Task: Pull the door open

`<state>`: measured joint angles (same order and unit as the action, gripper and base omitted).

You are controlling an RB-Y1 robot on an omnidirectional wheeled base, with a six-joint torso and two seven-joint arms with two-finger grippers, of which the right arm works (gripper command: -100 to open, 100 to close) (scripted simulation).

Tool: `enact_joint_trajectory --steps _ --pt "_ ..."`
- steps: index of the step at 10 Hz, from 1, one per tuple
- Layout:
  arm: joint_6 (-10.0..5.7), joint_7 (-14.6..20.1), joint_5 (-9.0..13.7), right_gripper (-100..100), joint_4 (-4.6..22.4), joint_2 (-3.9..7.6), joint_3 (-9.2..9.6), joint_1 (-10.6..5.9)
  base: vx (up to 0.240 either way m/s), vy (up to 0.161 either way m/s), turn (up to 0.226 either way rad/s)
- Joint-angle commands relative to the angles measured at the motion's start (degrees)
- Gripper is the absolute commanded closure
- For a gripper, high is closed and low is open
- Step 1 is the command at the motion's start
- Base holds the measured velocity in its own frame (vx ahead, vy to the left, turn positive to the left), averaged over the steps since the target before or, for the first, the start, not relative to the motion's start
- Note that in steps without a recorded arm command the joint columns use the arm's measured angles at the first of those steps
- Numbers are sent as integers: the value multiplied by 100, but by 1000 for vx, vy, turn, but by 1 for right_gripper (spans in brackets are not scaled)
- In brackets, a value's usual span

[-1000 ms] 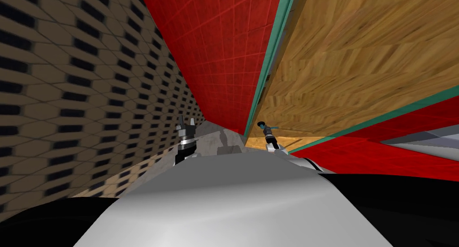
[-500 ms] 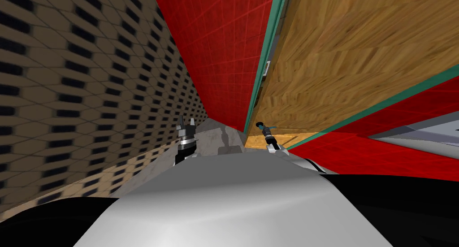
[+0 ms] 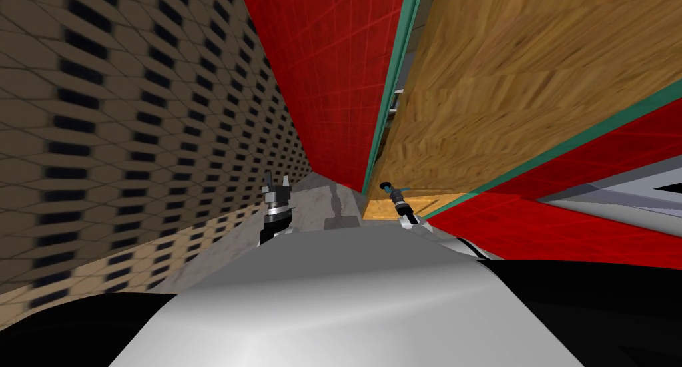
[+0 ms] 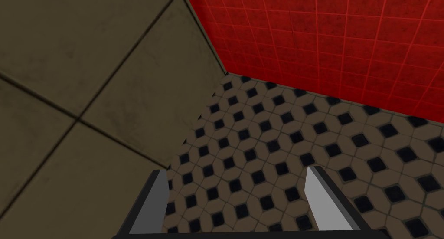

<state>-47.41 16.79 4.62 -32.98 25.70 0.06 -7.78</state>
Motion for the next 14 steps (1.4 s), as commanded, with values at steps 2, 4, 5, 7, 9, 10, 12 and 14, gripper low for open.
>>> enact_joint_trajectory --steps 2,4,5,7,9,10,12,14 --pt "-182 197 -94 100 -25 105 181 101 -216 -73 86" --pt "-231 262 -123 100 -50 145 237 136 -119 -48 38" --pt "-303 358 -165 100 -87 203 321 189 -163 -50 95" --pt "-281 359 -161 100 -76 202 318 179 -131 -48 54" --pt "-524 514 -217 100 -85 321 441 323 -162 -67 101" --pt "-643 587 -243 100 -96 385 499 394 -175 -80 99" --pt "-895 741 -298 100 -119 521 621 545 -196 -83 102" --pt "-1110 872 -345 100 -139 638 725 673 -198 -68 76"
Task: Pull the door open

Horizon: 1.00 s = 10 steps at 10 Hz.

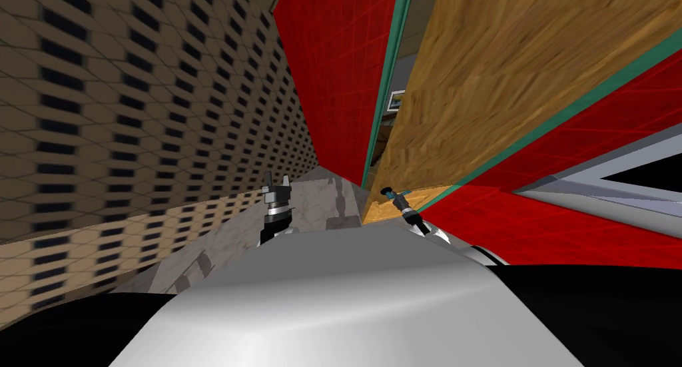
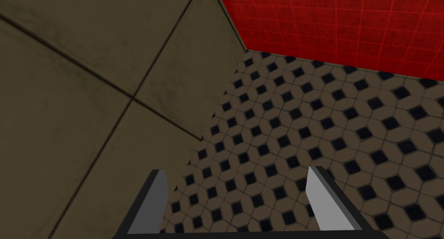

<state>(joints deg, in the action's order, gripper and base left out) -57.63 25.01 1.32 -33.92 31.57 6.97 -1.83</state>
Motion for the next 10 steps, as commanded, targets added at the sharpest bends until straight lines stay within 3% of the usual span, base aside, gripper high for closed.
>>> enact_joint_trajectory --steps 1,2,10 --pt "-161 94 -32 100 -52 90 69 122 -200 -88 89" --pt "-99 62 -21 100 -7 54 46 66 -82 -42 15" --pt "-813 275 -54 100 227 302 196 347 -181 -87 162"
